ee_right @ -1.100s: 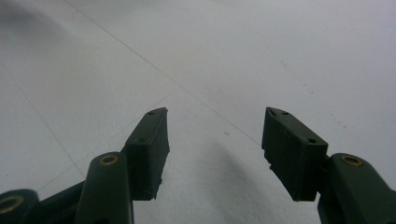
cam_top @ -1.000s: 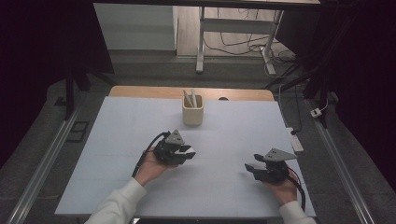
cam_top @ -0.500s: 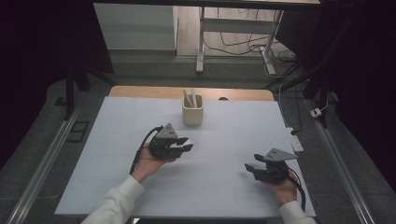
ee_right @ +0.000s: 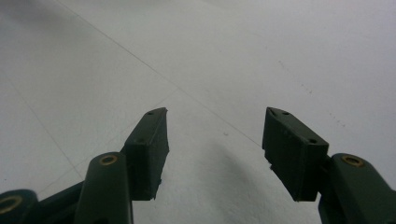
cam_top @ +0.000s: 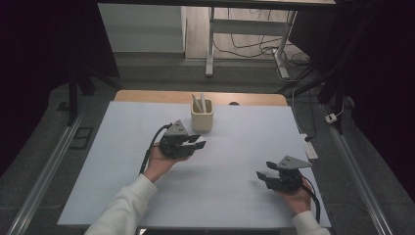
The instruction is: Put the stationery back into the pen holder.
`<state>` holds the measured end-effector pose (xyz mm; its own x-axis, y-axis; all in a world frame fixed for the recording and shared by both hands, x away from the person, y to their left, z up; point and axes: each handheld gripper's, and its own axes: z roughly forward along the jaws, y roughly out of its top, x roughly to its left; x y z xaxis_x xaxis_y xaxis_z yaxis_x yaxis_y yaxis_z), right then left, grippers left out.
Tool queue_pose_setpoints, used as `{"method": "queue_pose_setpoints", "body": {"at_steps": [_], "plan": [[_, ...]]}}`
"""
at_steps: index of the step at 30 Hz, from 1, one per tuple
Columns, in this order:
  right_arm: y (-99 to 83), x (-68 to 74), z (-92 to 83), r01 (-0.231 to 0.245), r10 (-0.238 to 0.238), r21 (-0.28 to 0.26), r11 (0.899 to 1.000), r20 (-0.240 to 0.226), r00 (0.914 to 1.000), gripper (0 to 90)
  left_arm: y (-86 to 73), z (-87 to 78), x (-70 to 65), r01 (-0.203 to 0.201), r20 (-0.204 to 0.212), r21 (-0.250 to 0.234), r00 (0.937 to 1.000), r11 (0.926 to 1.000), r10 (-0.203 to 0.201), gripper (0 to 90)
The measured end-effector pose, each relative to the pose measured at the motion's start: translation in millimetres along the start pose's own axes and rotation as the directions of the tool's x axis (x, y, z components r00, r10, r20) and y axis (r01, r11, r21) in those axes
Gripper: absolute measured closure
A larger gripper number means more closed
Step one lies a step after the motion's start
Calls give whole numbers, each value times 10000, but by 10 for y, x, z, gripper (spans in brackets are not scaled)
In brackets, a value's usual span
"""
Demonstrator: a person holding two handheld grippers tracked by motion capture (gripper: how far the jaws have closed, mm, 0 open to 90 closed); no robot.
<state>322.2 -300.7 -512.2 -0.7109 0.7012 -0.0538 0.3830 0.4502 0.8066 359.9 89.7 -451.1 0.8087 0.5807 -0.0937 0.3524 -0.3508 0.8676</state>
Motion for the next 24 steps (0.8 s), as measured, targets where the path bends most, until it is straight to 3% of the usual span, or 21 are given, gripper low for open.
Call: {"method": "queue_pose_setpoints", "body": {"at_steps": [11, 24], "plan": [[0, -17, 8, -54, 54, -141, 9999, -5, 10000, 407, 189, 51, 126, 294, -171, -291, 9994, 9991, -300, 657], [-6, -25, 15, -90, 89, -72, 9999, -26, 10000, 407, 297, 50, 307, 612, -388, -547, 9972, 9966, -634, 657]]}}
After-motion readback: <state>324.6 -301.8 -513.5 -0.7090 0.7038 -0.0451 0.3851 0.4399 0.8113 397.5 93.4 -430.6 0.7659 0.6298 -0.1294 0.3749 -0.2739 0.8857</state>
